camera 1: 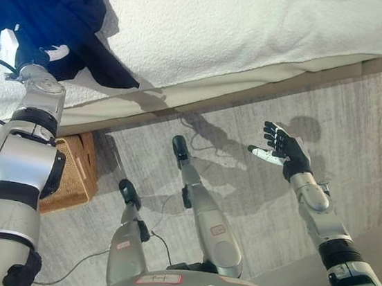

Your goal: Put the clothes on the bed into the basket.

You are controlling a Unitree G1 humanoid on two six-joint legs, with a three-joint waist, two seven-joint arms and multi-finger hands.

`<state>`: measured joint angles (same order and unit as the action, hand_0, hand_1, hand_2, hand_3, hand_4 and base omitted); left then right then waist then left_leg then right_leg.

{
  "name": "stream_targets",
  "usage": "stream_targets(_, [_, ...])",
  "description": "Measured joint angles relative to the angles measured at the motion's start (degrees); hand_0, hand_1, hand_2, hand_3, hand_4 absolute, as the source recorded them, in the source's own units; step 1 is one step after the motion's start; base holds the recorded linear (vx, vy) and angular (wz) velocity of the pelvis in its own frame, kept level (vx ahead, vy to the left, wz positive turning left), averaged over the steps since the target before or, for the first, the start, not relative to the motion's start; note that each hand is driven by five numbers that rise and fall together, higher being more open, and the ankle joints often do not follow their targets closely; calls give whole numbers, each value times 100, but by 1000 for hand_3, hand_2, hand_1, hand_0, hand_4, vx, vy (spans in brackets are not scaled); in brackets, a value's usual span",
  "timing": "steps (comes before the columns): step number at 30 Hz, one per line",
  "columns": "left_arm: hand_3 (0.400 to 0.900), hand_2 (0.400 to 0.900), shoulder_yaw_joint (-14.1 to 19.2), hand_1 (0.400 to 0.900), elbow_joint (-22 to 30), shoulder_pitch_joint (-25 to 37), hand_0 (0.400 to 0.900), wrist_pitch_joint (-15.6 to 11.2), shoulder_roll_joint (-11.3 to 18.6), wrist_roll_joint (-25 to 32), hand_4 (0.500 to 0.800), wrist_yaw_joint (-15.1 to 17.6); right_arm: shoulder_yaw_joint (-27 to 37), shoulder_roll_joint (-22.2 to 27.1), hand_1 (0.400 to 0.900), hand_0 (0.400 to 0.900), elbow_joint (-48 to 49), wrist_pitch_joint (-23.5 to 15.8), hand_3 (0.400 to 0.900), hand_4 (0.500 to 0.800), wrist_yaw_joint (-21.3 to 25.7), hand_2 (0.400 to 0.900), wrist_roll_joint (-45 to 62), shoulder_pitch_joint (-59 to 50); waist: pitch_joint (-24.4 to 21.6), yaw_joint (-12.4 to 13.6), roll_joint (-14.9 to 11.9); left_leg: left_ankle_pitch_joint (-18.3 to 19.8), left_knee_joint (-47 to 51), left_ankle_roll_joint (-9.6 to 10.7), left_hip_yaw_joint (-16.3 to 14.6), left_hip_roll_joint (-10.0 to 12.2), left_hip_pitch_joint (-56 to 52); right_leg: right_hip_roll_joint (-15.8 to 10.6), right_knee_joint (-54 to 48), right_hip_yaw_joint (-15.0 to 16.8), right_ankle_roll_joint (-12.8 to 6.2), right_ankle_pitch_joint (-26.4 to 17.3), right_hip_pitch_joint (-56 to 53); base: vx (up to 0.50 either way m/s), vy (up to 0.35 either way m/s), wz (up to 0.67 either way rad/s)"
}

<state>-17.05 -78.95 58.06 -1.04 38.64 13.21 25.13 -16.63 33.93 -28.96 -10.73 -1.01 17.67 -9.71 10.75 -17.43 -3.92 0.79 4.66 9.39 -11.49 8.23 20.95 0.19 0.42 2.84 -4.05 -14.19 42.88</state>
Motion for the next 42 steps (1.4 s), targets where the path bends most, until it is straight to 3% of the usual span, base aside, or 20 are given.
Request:
stream_targets(4, [400,400,2,400,3,11,400,-1,204,-5,500,-18,4,45,900,900,41,-5,900,800,-69,900,-39,75,-1,5,1,0,0,29,3,55,28,48,-9,-20,4,-3,18,16,15,4])
stream_targets(12, [400,400,36,400,5,18,400,46,173,-6,500,-185,5,49,900,900,47,-5,900,800,-91,900,-55,151,-5,-127,7,11,-2,45,10,56,-88,28,29,-105,30,-24,-92,12,10,5])
stream_targets(21, [400,400,53,400,105,-236,400,117,-309,-134,500,-471,10,50,900,900,28,-1,900,800,-212,900,-163,241,-3,-119,9,15,9,42,13,45,-985,-29,-15,-302,31,-19,-1035,49,-4,9])
stream_targets(26, [400,400,99,400,621,-856,400,80,-387,-242,500,-630,115,37,900,900,-285,37,900,800,-312,900,-197,393,-6,24,42,60,61,39,54,46,-1426,-44,-169,-356,122,84,-1571,22,17,19])
stream_targets(31, [400,400,173,400,691,-1398,400,81,-478,-463,500,-808,323,40,900,900,-505,131,900,800,-339,900,-268,667,-32,62,108,66,62,29,180,50,-1695,-88,-255,-506,145,171,-1961,-34,32,11])
stream_targets(33, [400,400,514,400,733,-1738,400,67,-458,-519,500,-910,390,41,900,900,-653,150,900,800,-377,900,-279,705,-49,91,135,70,63,23,197,42,-1785,-100,-299,-522,154,177,-2071,-49,16,7])
stream_targets(35, [400,400,562,400,679,-1996,400,74,-453,-567,500,-941,503,45,900,900,-667,166,900,800,-416,900,-281,849,-116,111,217,86,63,-2,208,50,-1791,-101,-307,-529,166,186,-2093,-16,3,5])
stream_targets(39, [400,400,1339,400,422,-2478,400,17,-342,-633,500,-1127,564,69,900,900,-712,202,900,800,-508,900,-289,937,-200,240,302,75,62,12,228,72,-1851,-88,-311,-591,149,171,-2166,-33,8,8])
stream_targets(42, [400,400,1672,400,390,-2782,400,13,-186,-635,500,-1209,584,138,900,900,-727,206,900,800,-581,900,-292,1028,-206,370,293,72,62,14,298,84,-1937,-90,-316,-632,149,171,-2278,-37,-9,9])
